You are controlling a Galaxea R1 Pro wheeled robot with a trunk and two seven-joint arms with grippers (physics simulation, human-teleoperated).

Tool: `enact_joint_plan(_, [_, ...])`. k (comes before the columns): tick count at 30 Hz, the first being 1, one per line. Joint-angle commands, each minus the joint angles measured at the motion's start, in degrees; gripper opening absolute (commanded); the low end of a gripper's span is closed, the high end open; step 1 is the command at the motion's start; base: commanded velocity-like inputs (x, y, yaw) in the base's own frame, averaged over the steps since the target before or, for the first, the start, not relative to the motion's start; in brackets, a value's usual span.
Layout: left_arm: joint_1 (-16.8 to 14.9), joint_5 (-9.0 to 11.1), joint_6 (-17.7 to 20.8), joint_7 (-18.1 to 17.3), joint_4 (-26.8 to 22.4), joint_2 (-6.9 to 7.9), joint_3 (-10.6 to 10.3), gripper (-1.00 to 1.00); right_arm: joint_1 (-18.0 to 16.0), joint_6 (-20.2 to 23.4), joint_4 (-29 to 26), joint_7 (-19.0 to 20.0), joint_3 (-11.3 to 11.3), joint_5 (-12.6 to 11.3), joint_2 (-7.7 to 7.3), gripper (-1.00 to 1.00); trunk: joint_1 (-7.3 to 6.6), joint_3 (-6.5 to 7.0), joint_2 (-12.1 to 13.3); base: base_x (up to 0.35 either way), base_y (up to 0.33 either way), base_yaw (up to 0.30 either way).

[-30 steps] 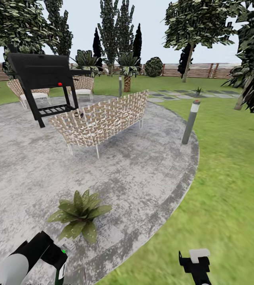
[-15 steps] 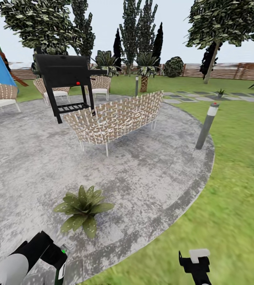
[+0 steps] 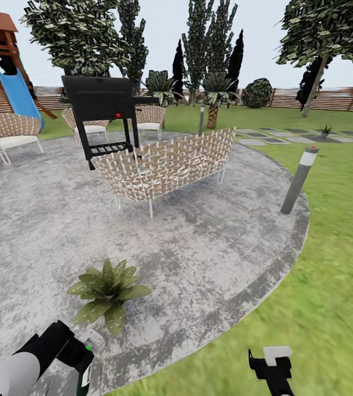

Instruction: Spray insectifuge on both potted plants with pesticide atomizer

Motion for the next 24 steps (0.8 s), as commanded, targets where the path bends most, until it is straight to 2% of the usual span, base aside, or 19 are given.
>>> enact_joint_plan(1, [0.01,-0.18,0.48,-0.33,-0.13,-0.01,0.21,-1.00,-0.06,-0.14,0.09,-0.30,-0.31,0.61,-0.01,1.00,0.00,-0.05,-0.02,0.141,-0.273,0.200])
enact_joint_plan(14, [-0.01,-0.18,0.48,-0.33,-0.13,-0.03,0.17,-1.00,-0.01,-0.13,0.14,-0.30,-0.31,0.61,0.08,1.00,0.00,-0.05,-0.02,0.131,-0.273,0.270])
enact_joint_plan(24, [0.00,-0.27,0.57,-0.33,-0.13,-0.45,0.13,-1.00,-0.01,-0.13,0.15,-0.30,-0.31,0.61,0.08,1.00,0.00,-0.05,-0.02,0.009,-0.273,0.276])
